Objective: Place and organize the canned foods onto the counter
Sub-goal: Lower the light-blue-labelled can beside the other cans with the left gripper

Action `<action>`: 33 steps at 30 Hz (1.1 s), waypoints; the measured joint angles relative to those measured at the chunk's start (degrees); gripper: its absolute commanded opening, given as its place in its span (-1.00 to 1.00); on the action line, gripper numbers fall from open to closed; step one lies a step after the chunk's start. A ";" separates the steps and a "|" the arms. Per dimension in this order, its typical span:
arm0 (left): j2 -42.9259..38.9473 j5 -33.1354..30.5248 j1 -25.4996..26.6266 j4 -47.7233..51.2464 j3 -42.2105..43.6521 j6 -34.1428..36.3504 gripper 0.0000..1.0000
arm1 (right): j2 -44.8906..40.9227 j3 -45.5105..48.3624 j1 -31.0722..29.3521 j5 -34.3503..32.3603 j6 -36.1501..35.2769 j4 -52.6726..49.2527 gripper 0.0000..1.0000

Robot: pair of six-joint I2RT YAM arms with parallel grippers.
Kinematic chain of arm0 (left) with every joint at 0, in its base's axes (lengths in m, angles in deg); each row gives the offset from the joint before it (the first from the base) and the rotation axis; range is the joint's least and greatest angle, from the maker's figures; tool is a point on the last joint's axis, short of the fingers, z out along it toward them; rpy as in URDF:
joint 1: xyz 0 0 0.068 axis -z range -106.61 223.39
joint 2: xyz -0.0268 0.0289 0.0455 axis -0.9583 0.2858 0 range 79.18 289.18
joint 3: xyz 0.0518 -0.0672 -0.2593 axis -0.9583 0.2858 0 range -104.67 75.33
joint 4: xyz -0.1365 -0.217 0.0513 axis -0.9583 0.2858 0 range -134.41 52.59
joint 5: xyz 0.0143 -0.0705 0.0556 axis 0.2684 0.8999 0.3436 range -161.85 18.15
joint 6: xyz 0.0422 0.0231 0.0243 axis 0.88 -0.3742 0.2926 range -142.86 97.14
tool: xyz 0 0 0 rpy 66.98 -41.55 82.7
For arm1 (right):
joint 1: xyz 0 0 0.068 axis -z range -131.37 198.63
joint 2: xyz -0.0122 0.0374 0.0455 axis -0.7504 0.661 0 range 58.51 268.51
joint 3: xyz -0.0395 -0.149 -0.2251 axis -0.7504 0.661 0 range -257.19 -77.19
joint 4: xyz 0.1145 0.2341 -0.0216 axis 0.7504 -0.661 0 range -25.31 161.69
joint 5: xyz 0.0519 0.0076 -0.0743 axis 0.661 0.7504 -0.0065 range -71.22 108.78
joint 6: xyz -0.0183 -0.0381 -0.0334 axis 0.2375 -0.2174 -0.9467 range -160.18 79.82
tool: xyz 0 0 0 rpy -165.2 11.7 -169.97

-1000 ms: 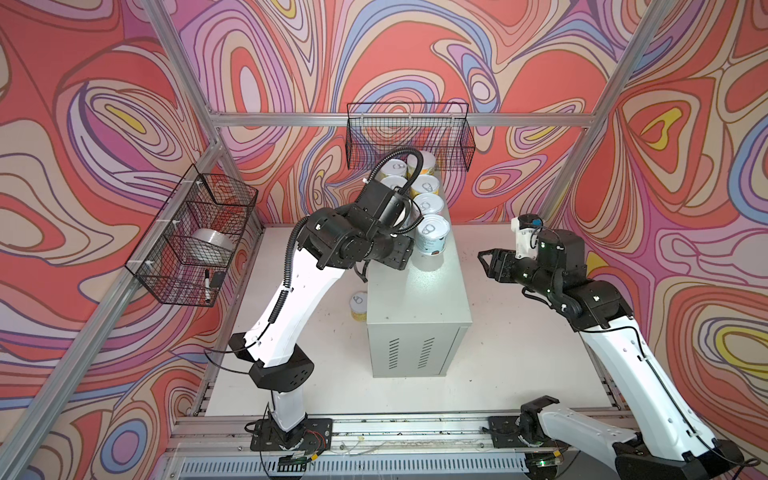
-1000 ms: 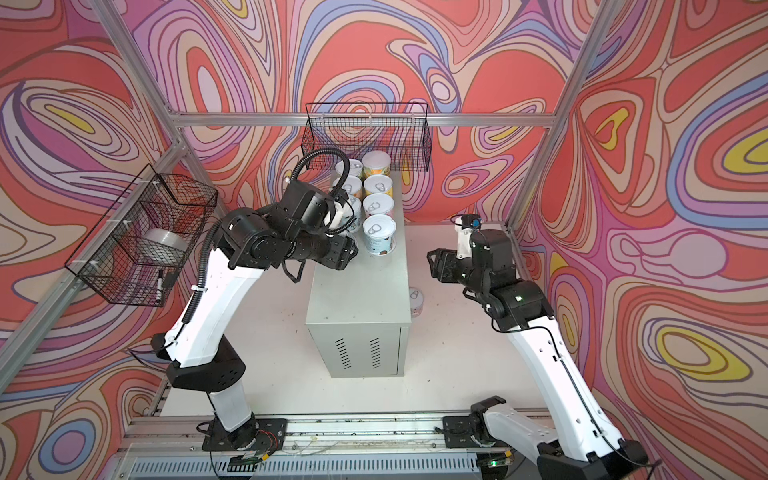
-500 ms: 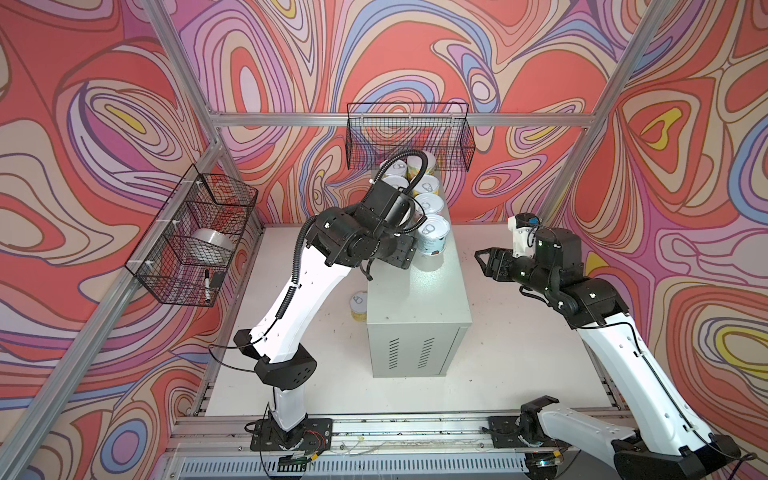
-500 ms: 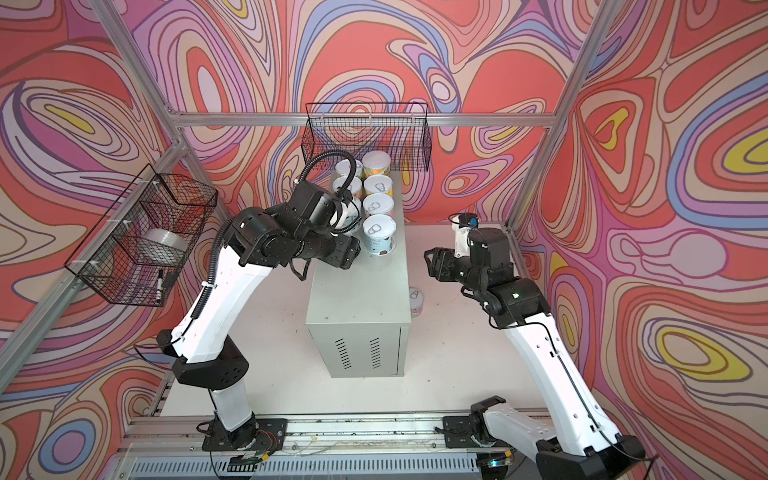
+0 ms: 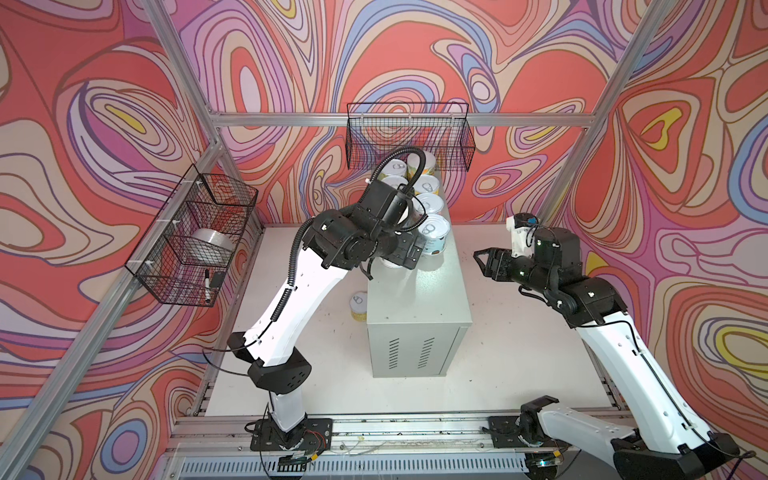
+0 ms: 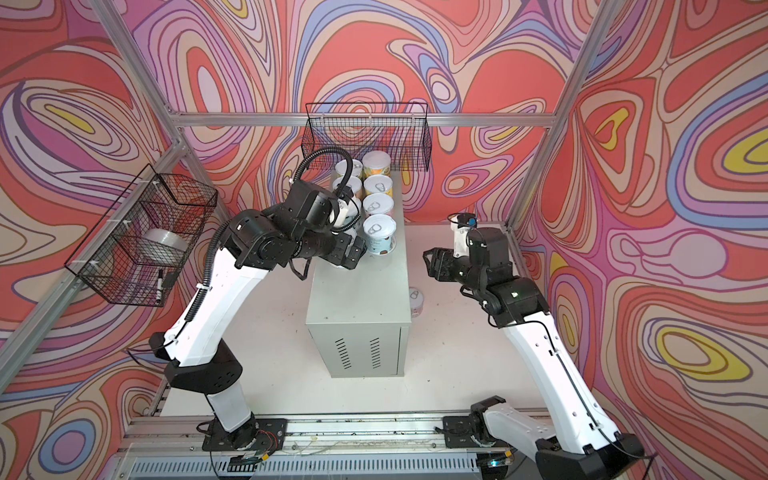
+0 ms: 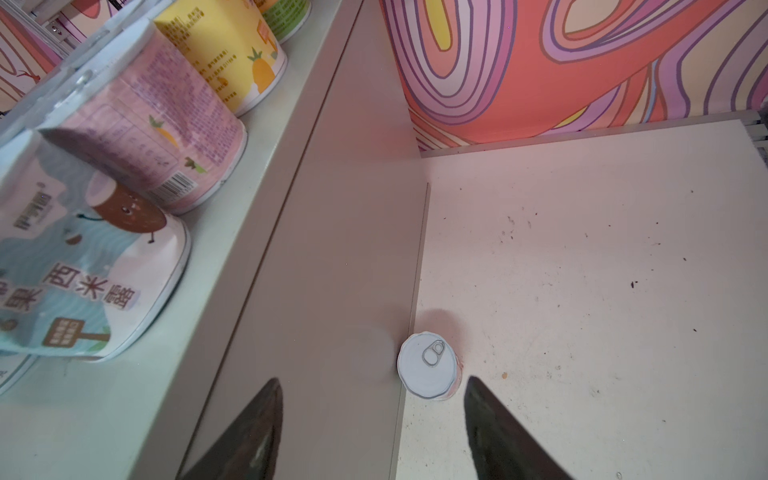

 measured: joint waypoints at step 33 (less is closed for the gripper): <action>-13.73 -0.44 0.04 -10.19 22.10 -3.06 0.20 | 0.13 -1.51 0.00 0.59 1.44 0.00 0.35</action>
